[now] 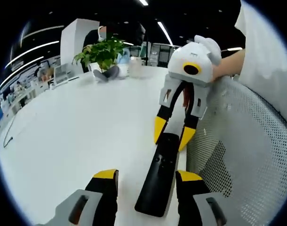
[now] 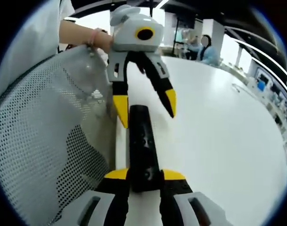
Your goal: Press the specified remote control buttons in sequence, fully releasing each button before pressing the next.
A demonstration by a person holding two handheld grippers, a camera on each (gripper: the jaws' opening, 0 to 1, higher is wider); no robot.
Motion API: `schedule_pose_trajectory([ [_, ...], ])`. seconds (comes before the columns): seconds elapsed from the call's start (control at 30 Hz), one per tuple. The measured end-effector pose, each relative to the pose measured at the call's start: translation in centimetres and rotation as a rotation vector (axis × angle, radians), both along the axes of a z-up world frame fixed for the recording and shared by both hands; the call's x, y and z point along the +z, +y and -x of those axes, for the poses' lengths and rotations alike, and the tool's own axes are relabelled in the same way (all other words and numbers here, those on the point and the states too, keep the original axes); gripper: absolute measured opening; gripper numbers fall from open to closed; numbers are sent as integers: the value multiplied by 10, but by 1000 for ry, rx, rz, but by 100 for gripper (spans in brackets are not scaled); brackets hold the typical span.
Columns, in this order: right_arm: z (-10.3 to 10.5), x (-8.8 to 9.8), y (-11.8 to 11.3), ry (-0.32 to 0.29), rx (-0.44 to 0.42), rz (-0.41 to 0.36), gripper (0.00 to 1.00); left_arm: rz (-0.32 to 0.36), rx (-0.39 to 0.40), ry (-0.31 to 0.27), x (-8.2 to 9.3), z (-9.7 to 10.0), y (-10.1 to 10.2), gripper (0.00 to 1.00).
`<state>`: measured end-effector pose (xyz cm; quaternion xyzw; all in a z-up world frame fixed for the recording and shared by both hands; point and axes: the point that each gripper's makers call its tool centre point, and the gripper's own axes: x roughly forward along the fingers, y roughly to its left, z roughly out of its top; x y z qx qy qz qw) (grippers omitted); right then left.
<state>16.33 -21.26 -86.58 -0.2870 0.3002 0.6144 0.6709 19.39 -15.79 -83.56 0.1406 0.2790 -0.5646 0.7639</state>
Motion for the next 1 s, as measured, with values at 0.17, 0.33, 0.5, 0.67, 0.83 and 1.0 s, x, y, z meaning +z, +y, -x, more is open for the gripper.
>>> schedule_pose_trajectory([
  [0.17,0,1,0,2,-3,-6,22,129,130,-34,31,-22,4,66],
  [0.33,1,1,0,5,-4,-9,22,136,174,-99,50,-31,13,76],
  [0.5,1,1,0,8,-6,-15,22,233,250,-145,75,-37,17,85],
  [0.67,1,1,1,3,-3,-18,22,401,334,-200,109,-38,23,96],
  [0.83,1,1,2,0,-2,-21,22,469,410,-282,134,-37,38,100],
  [1.0,1,1,3,1,-3,-23,22,532,461,-355,152,-33,52,100],
])
